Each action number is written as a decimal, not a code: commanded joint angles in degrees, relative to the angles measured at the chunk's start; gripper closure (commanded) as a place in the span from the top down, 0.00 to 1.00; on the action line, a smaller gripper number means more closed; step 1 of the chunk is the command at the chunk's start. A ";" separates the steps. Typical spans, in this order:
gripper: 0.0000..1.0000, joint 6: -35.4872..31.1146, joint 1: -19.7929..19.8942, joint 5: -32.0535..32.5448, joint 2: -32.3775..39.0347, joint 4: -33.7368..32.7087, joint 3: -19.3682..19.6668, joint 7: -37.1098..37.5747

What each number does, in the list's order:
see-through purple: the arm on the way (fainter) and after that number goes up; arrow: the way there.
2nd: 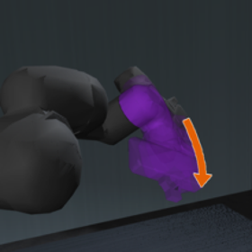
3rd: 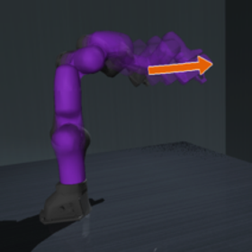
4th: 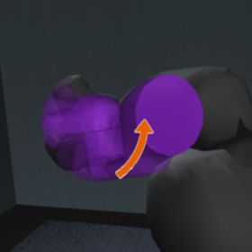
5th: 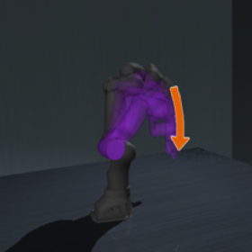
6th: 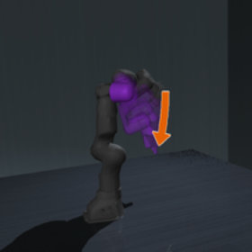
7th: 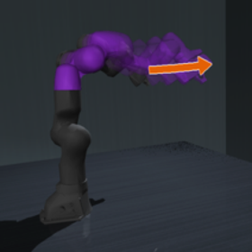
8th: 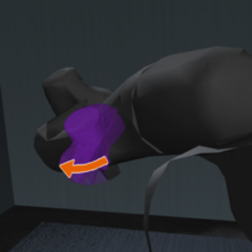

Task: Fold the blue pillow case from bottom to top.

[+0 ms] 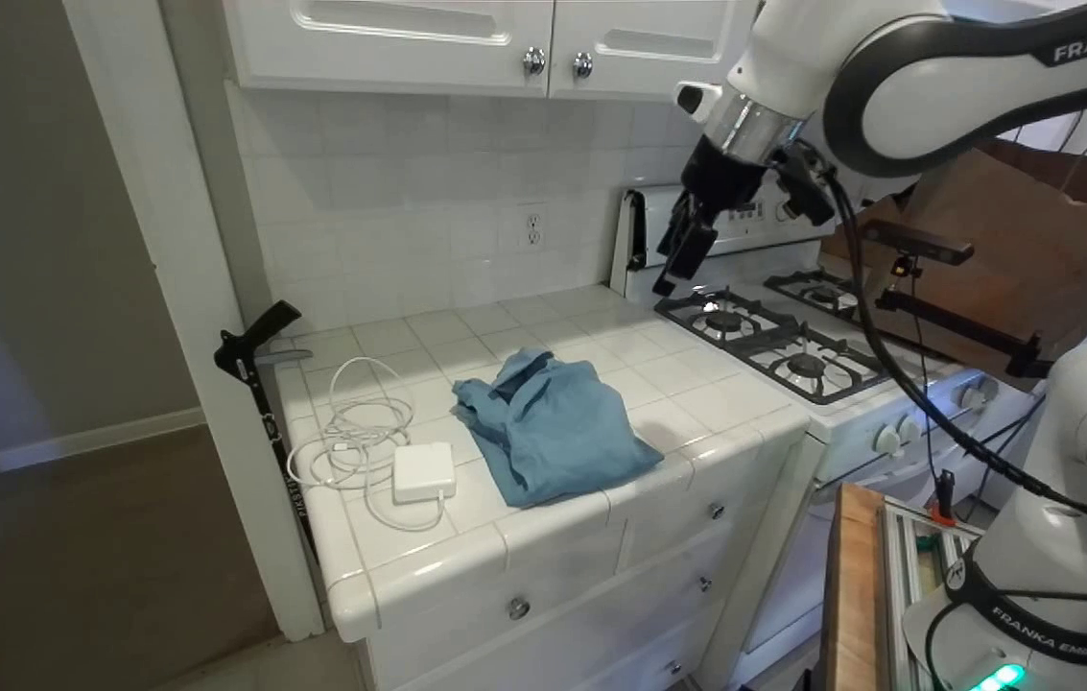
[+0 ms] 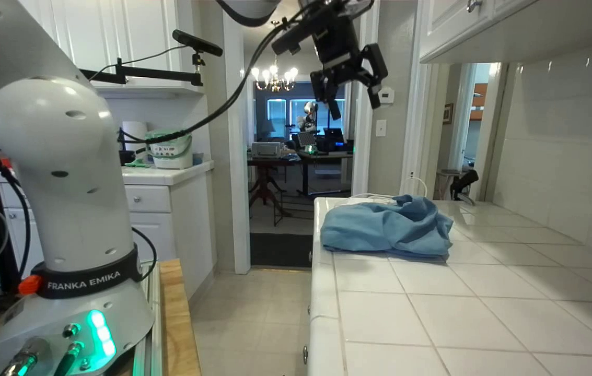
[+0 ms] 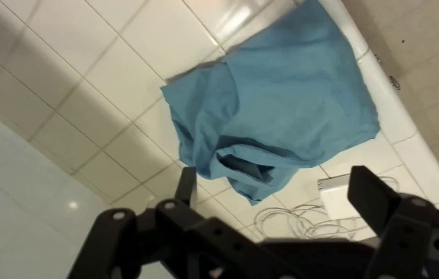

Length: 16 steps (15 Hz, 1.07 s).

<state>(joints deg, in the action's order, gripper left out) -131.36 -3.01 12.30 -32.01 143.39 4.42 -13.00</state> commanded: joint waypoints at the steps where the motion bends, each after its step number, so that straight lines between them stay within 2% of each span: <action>1: 1.00 -9.30 -5.15 -5.44 7.97 1.01 1.57 -8.60; 4: 1.00 -13.04 -9.12 -11.02 13.23 1.76 2.90 -18.34; 7: 1.00 -13.09 -12.16 -17.22 17.10 2.29 3.59 -29.31; 9: 1.00 -11.71 -11.93 -20.51 19.19 1.78 2.93 -34.33; 10: 1.00 -11.03 -11.22 -21.37 20.06 1.23 2.47 -35.66; 11: 1.00 -11.82 -9.54 -19.10 18.42 2.13 0.52 -31.80; 15: 1.00 -11.86 -8.74 -19.21 18.98 2.04 -0.21 -32.21; 16: 1.00 -11.59 -7.86 -16.59 19.53 2.09 -0.69 -30.86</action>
<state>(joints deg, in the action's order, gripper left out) -143.43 -13.41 -6.36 -13.04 145.46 5.91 -44.88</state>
